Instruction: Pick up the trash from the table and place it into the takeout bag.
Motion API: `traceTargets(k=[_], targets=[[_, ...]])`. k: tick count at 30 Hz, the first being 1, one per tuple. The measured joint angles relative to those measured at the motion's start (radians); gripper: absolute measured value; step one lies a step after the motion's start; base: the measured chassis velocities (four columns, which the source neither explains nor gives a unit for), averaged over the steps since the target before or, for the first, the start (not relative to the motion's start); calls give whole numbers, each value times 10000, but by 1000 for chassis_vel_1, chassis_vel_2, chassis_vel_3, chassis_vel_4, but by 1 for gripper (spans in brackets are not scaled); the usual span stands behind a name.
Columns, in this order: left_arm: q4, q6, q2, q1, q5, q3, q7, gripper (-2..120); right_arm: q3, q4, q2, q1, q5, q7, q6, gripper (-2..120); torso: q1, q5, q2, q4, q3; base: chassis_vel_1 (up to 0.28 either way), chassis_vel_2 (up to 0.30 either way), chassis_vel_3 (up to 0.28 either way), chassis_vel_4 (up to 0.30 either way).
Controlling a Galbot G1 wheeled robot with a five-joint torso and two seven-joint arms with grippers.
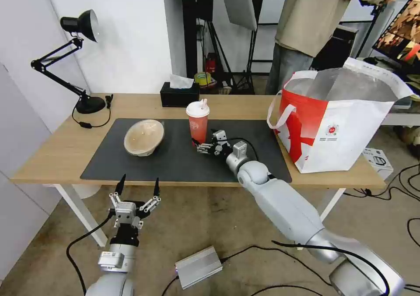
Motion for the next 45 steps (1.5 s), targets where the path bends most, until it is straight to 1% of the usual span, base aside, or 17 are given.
traceTargets(k=[10,18,26,27,28,29,32,33,34,35,37,38,39,40,41,42,45], targets=[[53,-11,-21,-58,1,16,-1,100,157,-714,453,225,-232,-90,256,100,-4,-4,5,-4,-6,0,0,0,0],[107,-36,-29,-65,3,17,-1,100,197,-1283,685,435,-341,-184,463,100,-6,-2,8,1,-7,0,0,0,0],[134,-45,-38,-89,3,30,-1,100,220,-1859,965,573,-435,-284,606,100,-7,-5,11,-5,-8,0,0,0,0],[135,-47,-39,-88,3,30,-1,100,226,-1915,992,574,-454,-305,629,96,-8,-6,11,-5,-8,0,0,0,0],[135,-47,-39,-88,3,30,-1,100,226,-1915,992,574,-454,-305,629,96,-8,-6,11,-5,-8,0,0,0,0],[135,-49,-39,-87,3,30,-1,100,229,-1937,1000,575,-458,-336,646,93,-7,-5,10,-4,-7,0,0,0,0],[136,-55,-37,-77,-1,29,-2,100,231,-1954,1003,568,-463,-457,686,80,-5,-4,6,-1,-4,0,0,0,0],[136,-55,-37,-77,-1,29,-2,100,231,-1954,1003,568,-463,-457,686,80,-5,-4,6,-1,-4,0,0,0,0],[137,-60,-37,-74,-3,29,-2,100,233,-1954,997,551,-464,-489,702,74,-5,-3,6,2,-5,0,0,0,0],[137,-67,-37,-73,-4,29,-3,100,233,-1953,992,543,-464,-499,708,72,-4,-2,6,3,-5,0,0,0,0],[139,-85,-37,-60,-5,31,-3,100,235,-1928,964,512,-465,-511,717,62,-3,-1,5,6,-4,0,0,0,0],[139,-85,-37,-60,-5,31,-3,100,235,-1928,964,512,-465,-511,717,62,-3,-1,5,6,-4,0,0,0,0],[141,-90,-38,-52,-5,31,-3,100,236,-1915,957,501,-465,-512,718,57,-2,-1,5,6,-3,0,0,0,0],[141,-94,-39,-50,-5,31,-4,100,236,-1909,954,496,-465,-513,719,55,-1,-2,4,6,-3,0,0,0,0],[142,-134,-42,-34,-5,39,-4,100,235,-1881,939,486,-464,-515,720,47,0,0,4,5,-2,0,0,0,0],[142,-134,-42,-34,-5,39,-4,100,235,-1881,939,486,-464,-515,720,47,0,0,4,5,-2,0,0,0,0],[140,-215,-48,-3,-2,51,-4,100,224,-1773,917,486,-463,-516,719,39,1,3,-2,1,2,0,0,0,0]])
